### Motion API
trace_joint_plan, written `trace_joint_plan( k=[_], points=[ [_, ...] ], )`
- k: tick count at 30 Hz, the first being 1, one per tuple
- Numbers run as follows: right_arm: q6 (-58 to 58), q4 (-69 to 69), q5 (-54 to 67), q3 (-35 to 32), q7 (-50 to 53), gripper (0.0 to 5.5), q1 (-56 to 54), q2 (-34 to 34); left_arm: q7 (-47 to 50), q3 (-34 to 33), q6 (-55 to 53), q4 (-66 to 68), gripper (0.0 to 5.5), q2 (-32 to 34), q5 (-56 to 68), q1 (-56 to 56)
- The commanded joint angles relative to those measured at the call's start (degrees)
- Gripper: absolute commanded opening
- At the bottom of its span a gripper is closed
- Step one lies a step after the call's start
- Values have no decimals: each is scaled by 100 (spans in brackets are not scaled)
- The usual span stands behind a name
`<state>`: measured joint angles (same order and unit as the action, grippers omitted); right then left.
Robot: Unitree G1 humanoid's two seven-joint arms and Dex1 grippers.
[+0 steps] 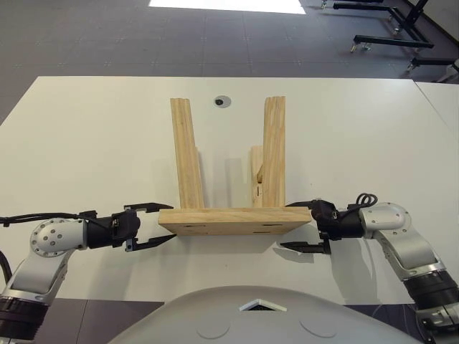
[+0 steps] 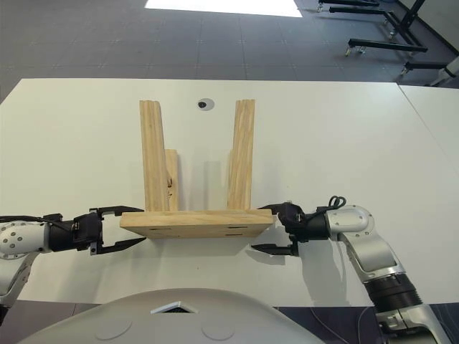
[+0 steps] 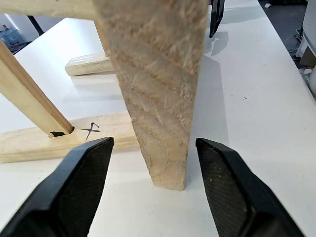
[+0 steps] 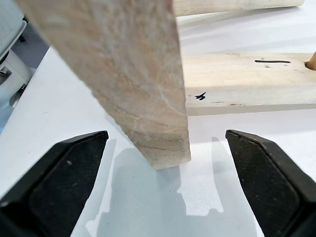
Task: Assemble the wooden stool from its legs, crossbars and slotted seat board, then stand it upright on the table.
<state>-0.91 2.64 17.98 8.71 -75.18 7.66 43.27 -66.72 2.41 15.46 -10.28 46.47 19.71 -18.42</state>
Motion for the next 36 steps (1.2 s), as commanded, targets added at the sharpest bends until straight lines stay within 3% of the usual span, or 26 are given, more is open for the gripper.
trace_joint_plan(
  k=[1, 4, 6, 14, 22, 25, 31, 36],
  points=[
    [71, -79, -78, -1, 42, 441, -79, 5, 59, 290, -237, -138, 307, -89, -212, 173],
    [170, -181, -98, 4, 105, 441, -125, -86, 96, 425, -162, -38, 307, -171, -387, 138],
    [209, -214, -67, 20, 102, 441, -141, -132, 160, 414, -184, -26, 275, -218, -375, 144],
    [385, -117, -8, 85, -18, 288, -111, -179, 215, 384, -164, 82, 157, -270, -366, 258],
    [403, -47, 75, 113, -87, 152, -127, -191, 176, 496, -201, 50, 149, -289, -526, 400],
    [290, -84, 264, 145, -475, 149, -135, -57, 258, 387, -283, -58, 149, -305, -459, 417],
    [-857, 371, 1077, 51, -906, 144, -141, 230, 409, -18, -2629, -1368, 149, 33, 948, 444],
    [-4105, 1394, 3488, -732, -520, 144, -1177, 984, 1130, -1024, -5108, -2459, 149, 472, 3788, 517]
  ],
)
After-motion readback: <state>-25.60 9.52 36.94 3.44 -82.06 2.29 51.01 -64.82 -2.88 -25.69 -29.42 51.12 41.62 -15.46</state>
